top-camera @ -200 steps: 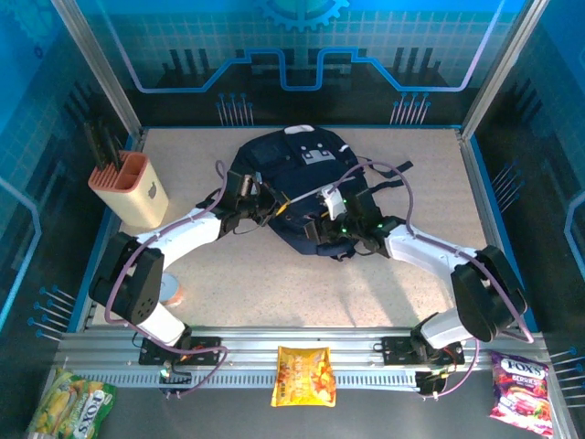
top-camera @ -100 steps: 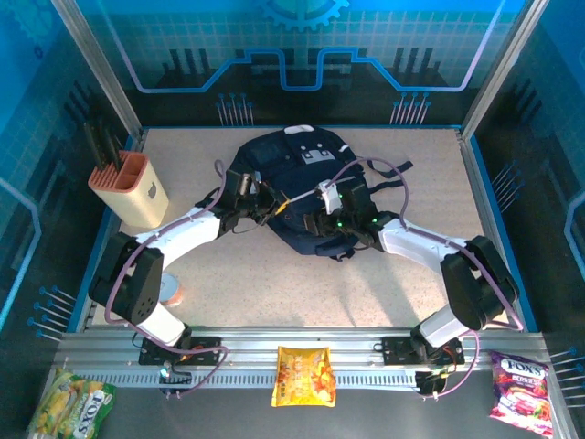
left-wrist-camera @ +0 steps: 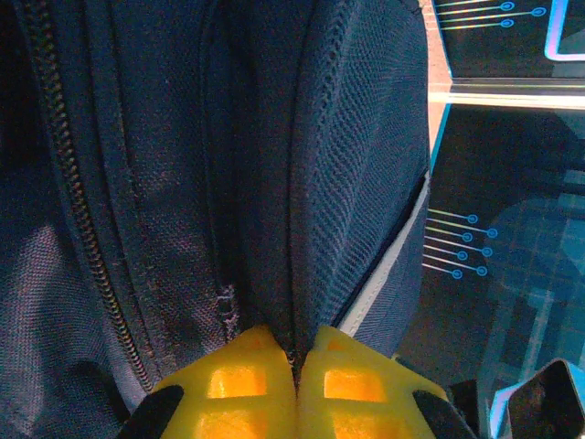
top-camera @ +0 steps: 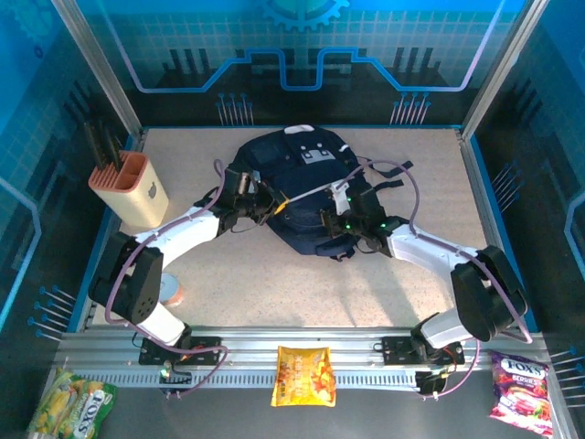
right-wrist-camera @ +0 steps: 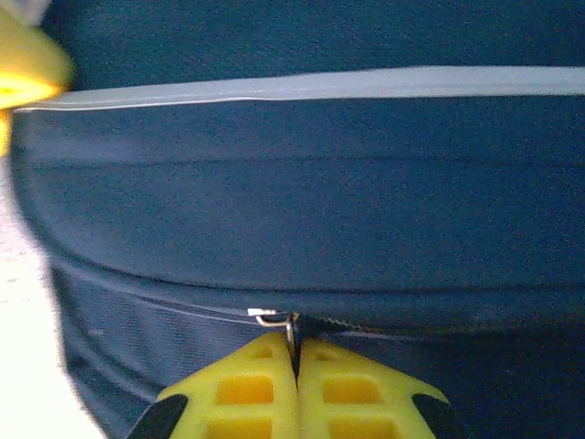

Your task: Pack books, pencil case, and school supplies into a backpack

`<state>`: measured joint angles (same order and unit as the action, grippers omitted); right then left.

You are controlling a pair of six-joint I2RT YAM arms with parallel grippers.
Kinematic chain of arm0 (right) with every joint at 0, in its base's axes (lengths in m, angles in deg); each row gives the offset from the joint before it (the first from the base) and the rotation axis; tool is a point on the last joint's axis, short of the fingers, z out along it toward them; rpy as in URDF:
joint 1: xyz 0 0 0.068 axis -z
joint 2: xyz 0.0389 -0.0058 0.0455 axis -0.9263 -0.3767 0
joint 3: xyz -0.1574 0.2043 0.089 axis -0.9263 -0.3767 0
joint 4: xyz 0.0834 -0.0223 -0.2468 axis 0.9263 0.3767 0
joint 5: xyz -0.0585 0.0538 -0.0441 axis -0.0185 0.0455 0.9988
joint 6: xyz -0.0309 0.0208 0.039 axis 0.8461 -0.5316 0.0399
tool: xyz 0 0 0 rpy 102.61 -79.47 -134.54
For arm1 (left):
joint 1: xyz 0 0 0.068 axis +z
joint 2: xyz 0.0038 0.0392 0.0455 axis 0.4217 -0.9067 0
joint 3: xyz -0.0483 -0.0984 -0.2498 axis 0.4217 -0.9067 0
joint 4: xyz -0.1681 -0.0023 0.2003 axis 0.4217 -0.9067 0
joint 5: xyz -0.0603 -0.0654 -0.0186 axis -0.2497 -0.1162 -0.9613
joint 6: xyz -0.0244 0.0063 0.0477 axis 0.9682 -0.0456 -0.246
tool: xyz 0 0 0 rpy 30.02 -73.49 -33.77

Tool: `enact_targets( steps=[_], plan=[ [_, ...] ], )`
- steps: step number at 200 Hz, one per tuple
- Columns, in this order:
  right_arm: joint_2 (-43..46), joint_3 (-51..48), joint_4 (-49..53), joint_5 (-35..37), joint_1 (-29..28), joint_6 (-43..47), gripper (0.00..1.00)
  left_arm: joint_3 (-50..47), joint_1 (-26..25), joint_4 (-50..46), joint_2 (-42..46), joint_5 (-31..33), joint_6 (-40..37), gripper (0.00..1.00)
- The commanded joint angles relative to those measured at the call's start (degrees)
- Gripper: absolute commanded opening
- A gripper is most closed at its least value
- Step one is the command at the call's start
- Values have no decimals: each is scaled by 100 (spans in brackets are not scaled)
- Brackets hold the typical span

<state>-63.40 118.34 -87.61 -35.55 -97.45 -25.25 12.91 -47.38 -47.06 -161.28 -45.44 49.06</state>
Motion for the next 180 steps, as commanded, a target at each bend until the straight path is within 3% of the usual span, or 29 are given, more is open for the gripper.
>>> enact_targets(
  steps=[1,47,86,124,180],
  plan=[
    [160,-173,342,1154,265,-287,0,21,143,130,347,-52,-183,0],
    [98,227,1379,2075,543,-1027,0,-80,146,48,313,-9,-311,0],
    [522,221,1656,1728,248,-926,0,-30,379,-141,165,11,-594,0],
    [882,-151,1178,1065,-645,-1160,0,259,806,-800,45,182,-1230,0],
    [-155,359,80,431,-1903,-1684,0,347,1332,-1672,368,968,-1726,41]
  ],
)
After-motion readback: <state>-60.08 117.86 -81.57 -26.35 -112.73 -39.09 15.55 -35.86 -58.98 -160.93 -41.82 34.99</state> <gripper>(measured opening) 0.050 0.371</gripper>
